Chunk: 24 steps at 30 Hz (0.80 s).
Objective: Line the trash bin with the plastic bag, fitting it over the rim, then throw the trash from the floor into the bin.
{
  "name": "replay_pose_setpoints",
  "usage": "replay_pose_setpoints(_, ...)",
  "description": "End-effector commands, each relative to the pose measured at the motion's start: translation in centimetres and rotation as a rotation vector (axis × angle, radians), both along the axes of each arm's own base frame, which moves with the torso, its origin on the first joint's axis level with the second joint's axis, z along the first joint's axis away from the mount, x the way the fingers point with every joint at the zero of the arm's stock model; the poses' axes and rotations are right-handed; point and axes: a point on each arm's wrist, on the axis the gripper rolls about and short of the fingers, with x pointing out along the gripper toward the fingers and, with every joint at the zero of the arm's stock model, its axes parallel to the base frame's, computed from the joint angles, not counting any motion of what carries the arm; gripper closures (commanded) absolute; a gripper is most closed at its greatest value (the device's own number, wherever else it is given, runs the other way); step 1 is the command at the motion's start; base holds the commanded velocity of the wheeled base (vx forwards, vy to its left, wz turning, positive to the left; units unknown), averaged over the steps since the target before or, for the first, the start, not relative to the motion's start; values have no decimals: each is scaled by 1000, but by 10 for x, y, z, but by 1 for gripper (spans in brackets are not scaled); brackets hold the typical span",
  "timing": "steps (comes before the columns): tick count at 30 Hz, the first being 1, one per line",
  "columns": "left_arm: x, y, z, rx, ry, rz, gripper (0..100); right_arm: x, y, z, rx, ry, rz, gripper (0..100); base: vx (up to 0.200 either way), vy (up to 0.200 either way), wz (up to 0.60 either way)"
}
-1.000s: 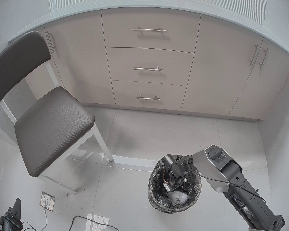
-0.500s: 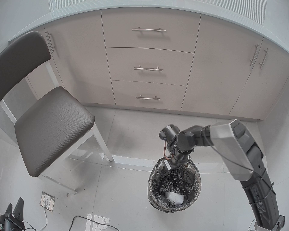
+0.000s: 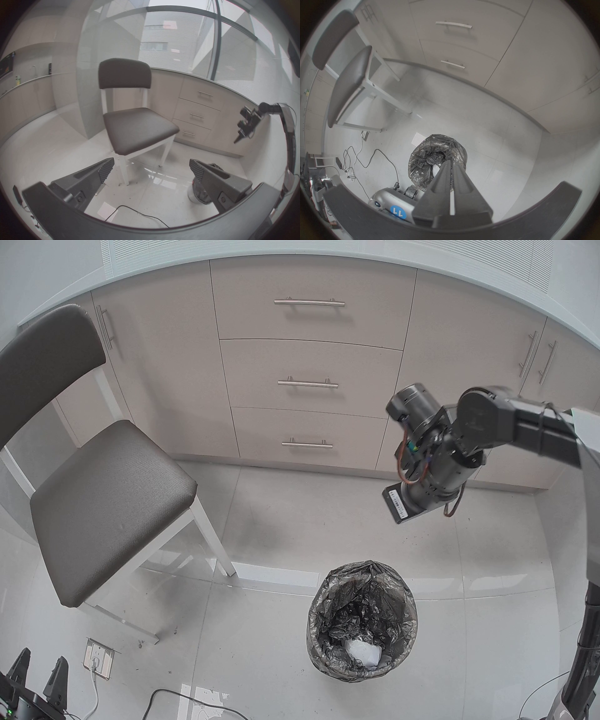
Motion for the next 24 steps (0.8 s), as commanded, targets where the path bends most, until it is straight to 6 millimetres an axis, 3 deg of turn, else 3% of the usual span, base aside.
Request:
replay_pose_setpoints(1, 1, 6, -3, 34, -1, -152, 0, -38, -43, 69, 48, -94, -53, 100, 0, 0, 0)
replay_pose_setpoints(9, 4, 7, -6, 217, -18, -101, 0, -68, -62, 97, 54, -106, -61, 100, 0, 0, 0)
replay_pose_setpoints(13, 5, 7, -6, 225, -15, -106, 0, -75, -66, 105, 64, -129, -60, 100, 0, 0, 0)
replay_pose_setpoints(20, 5, 7, -8, 229, -15, -87, 0, -112, -83, 123, 48, -87, -67, 100, 0, 0, 0)
replay_pose_setpoints(24, 4, 6, -9, 241, -20, -47, 0, -123, -88, 131, 55, -97, -64, 100, 0, 0, 0)
